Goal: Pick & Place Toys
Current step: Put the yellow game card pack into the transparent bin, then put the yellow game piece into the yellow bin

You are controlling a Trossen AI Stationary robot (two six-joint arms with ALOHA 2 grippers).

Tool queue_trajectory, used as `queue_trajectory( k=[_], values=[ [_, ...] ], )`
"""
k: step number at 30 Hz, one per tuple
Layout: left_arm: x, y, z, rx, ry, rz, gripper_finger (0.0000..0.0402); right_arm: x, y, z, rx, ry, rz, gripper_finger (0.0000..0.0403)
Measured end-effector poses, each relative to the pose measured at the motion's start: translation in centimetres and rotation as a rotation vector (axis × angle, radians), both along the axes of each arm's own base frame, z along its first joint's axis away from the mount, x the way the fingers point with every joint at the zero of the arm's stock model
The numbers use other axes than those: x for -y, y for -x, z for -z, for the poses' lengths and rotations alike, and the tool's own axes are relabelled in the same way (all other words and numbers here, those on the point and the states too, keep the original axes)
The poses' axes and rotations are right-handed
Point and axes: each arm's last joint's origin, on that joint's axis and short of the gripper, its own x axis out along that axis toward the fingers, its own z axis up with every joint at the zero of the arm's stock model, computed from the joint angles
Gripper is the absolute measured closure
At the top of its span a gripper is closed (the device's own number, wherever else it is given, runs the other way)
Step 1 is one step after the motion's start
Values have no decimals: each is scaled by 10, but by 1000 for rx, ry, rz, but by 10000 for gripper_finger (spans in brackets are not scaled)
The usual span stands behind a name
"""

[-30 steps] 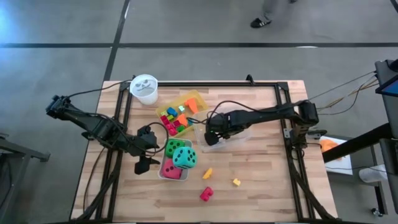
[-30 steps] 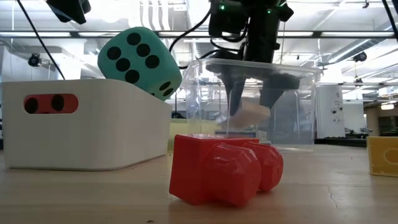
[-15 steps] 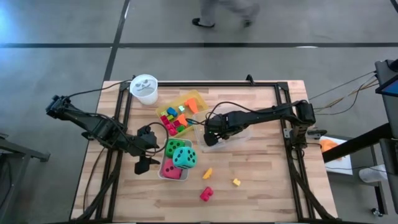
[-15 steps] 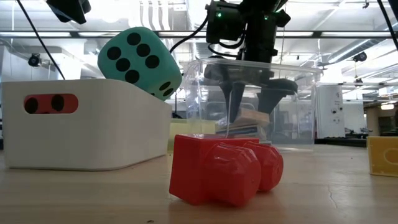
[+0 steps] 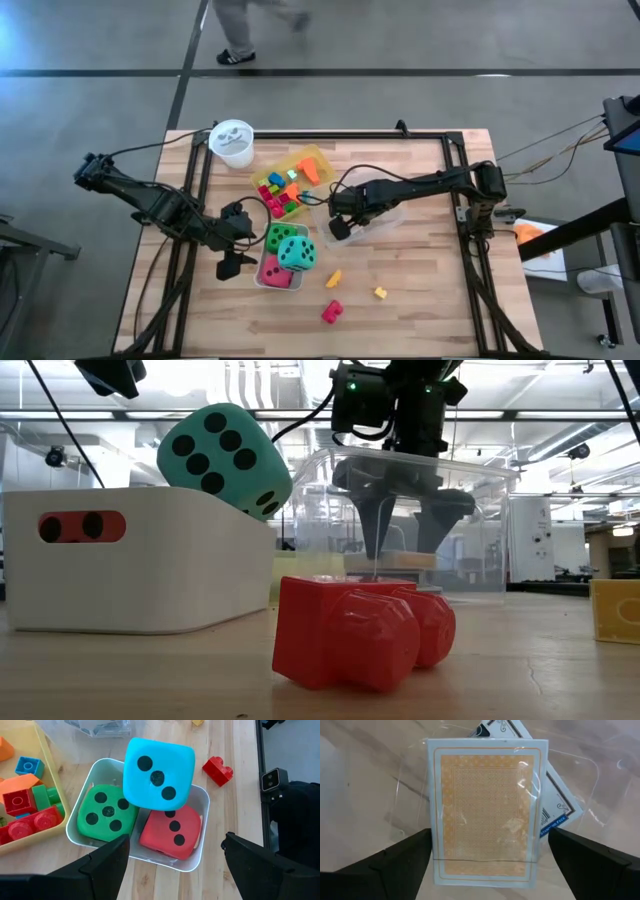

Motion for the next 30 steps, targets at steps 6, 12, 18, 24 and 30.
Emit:
queue_trajectory(
  k=[6, 12, 18, 24, 30],
  values=[
    [0, 0, 0, 0, 0, 0, 87, 0, 2, -7, 18, 8, -19, 14],
    [0, 0, 0, 1, 0, 0, 87, -1, 7, -26, 72, 17, -20, 12],
    [0, 0, 0, 1, 0, 0, 87, -9, 14, -42, 108, 34, -38, 12],
    [0, 0, 0, 1, 0, 1, 87, -33, 33, -72, 162, 174, -156, 12],
    [0, 0, 0, 1, 0, 1, 87, -81, 56, -100, 265, 265, -337, 12]
  ],
)
